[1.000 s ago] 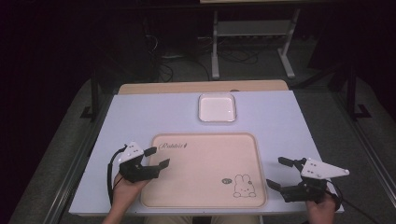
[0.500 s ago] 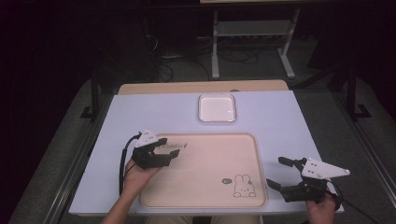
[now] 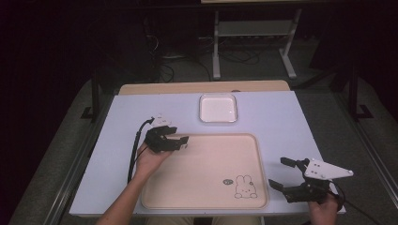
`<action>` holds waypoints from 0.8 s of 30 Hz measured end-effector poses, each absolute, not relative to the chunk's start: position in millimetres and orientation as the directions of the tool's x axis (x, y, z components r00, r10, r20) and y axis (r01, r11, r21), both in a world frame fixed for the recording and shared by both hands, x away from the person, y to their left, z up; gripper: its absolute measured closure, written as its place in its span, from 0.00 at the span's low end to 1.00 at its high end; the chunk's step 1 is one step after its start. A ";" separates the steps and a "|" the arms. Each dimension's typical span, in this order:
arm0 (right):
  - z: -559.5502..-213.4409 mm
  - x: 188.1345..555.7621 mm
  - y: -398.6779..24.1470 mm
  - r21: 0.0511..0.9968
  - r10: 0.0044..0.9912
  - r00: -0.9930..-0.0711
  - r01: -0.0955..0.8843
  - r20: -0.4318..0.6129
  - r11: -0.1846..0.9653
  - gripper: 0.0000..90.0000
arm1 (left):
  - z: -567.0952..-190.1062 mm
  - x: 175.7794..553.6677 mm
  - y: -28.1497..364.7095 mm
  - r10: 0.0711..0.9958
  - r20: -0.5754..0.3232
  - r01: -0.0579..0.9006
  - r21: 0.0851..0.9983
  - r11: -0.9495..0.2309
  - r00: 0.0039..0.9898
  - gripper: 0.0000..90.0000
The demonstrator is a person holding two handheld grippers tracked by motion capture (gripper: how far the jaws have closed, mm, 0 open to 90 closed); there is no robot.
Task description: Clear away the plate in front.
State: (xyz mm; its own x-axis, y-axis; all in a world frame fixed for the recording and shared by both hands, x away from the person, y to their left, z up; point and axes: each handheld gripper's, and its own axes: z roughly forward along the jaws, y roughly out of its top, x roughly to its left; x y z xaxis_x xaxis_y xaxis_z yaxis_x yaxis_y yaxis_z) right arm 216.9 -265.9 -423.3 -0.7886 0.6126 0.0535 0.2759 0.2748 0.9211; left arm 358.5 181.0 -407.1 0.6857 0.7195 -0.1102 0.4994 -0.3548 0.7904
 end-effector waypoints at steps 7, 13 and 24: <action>-423.3 217.1 -265.8 0.921 0.608 -0.792 0.274 0.053 0.276 0.15 | -403.6 381.7 169.3 0.726 -0.126 0.524 0.775 -0.354 0.676 0.38; -423.1 217.1 -265.7 0.922 0.605 -0.795 0.270 0.051 0.278 0.15 | -398.8 402.4 160.9 0.740 -0.123 0.544 0.758 -0.360 0.661 0.38; -423.8 217.7 -265.6 0.920 0.603 -0.796 0.272 0.051 0.281 0.15 | -398.0 439.8 145.7 0.757 -0.163 0.603 0.717 -0.350 0.632 0.44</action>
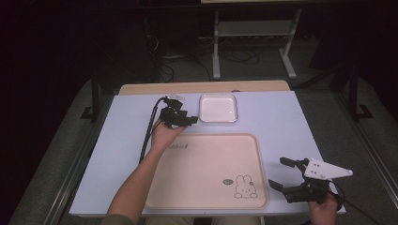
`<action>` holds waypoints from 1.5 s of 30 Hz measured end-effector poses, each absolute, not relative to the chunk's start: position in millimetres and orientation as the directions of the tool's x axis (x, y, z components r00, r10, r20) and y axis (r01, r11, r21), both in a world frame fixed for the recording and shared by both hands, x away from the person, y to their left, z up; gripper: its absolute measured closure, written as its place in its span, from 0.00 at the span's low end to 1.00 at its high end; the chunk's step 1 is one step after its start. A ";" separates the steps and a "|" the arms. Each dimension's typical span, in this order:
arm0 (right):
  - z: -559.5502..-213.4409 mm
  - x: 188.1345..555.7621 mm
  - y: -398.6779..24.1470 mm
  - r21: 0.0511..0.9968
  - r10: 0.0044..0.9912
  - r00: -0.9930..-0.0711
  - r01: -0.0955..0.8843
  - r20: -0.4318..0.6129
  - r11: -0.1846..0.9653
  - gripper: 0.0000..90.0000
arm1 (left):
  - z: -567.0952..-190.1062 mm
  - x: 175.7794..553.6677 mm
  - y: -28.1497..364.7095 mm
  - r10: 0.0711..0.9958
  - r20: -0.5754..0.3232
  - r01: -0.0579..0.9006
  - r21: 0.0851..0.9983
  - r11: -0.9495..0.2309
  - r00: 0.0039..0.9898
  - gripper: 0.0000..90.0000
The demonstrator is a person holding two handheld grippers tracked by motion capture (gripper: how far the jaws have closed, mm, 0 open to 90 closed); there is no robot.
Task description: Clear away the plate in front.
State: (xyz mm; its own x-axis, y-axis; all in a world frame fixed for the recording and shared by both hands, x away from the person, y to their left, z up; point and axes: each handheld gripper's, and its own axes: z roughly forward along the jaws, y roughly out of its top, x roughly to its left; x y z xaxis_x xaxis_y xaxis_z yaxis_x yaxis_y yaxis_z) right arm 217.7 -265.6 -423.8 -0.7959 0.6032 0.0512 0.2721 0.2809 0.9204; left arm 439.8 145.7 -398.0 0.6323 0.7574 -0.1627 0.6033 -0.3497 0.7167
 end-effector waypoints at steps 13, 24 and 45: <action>-423.1 217.5 -267.0 0.923 0.597 -0.800 0.268 0.054 0.276 0.15 | -392.0 490.6 122.7 0.809 -0.179 0.667 0.677 -0.312 0.560 0.47; -422.9 217.2 -270.8 0.927 0.600 -0.796 0.280 0.079 0.249 0.15 | -421.7 507.5 120.4 0.850 -0.205 0.737 0.619 -0.272 0.485 0.57; -423.5 218.3 -272.9 0.929 0.605 -0.791 0.285 0.088 0.238 0.15 | -442.6 516.0 99.1 0.891 -0.232 0.822 0.523 -0.224 0.391 0.86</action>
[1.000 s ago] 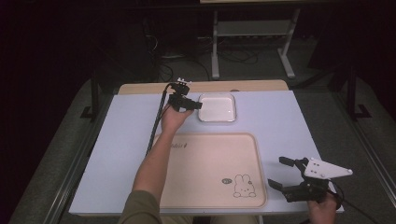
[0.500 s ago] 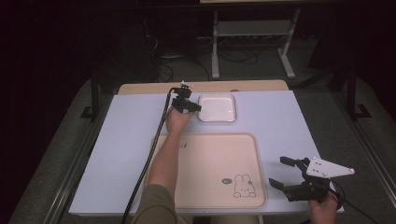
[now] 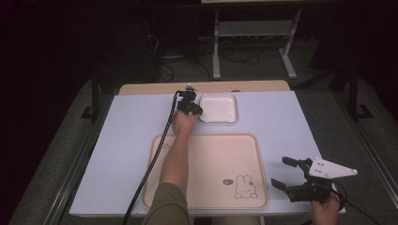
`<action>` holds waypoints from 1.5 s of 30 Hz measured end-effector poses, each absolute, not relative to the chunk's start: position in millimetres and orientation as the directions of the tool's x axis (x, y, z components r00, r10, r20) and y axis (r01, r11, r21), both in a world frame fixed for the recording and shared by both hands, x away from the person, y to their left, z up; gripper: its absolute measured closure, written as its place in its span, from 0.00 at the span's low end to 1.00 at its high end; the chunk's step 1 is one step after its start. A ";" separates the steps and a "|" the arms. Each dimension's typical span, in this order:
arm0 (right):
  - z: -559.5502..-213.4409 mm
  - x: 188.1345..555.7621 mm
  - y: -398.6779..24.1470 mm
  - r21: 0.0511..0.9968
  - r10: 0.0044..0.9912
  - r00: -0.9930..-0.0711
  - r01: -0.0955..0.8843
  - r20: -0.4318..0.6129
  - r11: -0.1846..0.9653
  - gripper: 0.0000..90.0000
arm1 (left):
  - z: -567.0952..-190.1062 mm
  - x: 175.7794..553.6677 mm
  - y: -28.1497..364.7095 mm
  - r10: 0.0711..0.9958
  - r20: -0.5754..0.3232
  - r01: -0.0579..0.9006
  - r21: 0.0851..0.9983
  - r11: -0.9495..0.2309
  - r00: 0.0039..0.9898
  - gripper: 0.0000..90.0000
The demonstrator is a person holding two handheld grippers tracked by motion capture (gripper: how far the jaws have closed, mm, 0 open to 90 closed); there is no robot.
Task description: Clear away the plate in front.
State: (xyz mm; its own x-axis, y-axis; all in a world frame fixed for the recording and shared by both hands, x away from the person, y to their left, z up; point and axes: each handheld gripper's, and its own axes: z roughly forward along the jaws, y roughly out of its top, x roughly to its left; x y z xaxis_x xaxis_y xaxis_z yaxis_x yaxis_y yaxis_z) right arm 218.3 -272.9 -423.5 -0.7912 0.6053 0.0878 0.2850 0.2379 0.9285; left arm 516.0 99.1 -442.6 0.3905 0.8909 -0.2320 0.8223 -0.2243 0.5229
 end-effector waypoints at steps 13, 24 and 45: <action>-423.0 218.4 -276.3 0.932 0.609 -0.789 0.277 0.083 0.232 0.15 | -450.1 517.7 99.4 0.896 -0.371 0.857 0.515 -0.019 0.243 0.98; -422.6 217.6 -275.8 0.936 0.594 -0.800 0.267 0.083 0.229 0.15 | -449.8 518.0 101.1 0.869 -0.439 0.863 0.505 0.027 0.230 0.99; -422.8 220.9 -276.2 0.937 0.602 -0.794 0.266 0.079 0.227 0.14 | -406.0 499.0 133.0 0.801 -0.508 0.819 0.573 0.041 0.315 0.99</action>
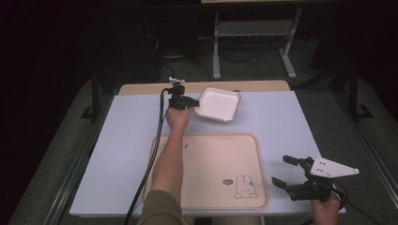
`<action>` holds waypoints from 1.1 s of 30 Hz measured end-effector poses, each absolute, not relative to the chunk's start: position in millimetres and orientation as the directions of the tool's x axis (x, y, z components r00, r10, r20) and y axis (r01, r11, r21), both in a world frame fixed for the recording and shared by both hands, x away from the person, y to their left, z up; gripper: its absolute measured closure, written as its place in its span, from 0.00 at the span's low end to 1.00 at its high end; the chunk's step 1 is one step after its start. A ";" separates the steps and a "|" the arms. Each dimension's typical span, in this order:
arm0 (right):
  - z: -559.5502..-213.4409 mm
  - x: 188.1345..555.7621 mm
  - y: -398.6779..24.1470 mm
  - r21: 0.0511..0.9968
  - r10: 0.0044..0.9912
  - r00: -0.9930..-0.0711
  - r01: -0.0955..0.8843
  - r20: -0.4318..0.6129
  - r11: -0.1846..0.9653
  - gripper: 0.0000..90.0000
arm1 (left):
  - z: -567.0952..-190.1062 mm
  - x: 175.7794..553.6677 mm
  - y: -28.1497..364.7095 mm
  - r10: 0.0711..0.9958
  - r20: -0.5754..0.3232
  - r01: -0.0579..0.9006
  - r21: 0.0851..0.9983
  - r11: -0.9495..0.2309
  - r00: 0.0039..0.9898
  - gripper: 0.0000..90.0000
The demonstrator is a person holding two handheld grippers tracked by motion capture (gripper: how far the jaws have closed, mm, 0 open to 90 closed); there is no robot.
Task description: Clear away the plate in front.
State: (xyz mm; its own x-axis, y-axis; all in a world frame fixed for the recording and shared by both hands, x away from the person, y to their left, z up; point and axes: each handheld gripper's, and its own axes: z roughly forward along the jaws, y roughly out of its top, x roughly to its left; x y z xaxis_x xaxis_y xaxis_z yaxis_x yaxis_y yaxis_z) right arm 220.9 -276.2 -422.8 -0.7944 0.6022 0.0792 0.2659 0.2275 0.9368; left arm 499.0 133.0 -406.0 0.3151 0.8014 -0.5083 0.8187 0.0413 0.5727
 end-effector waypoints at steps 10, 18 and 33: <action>-423.0 221.1 -276.5 0.935 0.610 -0.789 0.271 0.080 0.228 0.15 | -395.1 480.7 149.9 0.784 -0.506 0.796 0.605 0.026 0.360 0.98; -423.0 221.3 -277.3 0.936 0.615 -0.785 0.272 0.080 0.225 0.15 | -389.5 470.8 165.2 0.778 -0.514 0.790 0.612 0.038 0.361 0.98; -422.2 220.5 -276.7 0.936 0.601 -0.795 0.270 0.083 0.228 0.15 | -384.1 428.5 205.8 0.758 -0.542 0.769 0.634 0.085 0.363 0.99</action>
State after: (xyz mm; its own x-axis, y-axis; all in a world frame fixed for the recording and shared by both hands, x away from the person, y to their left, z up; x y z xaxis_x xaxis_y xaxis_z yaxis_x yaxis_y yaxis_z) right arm 220.5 -276.7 -422.2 -0.7952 0.6007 0.0827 0.2696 0.2280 0.9356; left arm 428.5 205.8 -384.1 0.3629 0.7583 -0.5415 0.7687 0.0848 0.6339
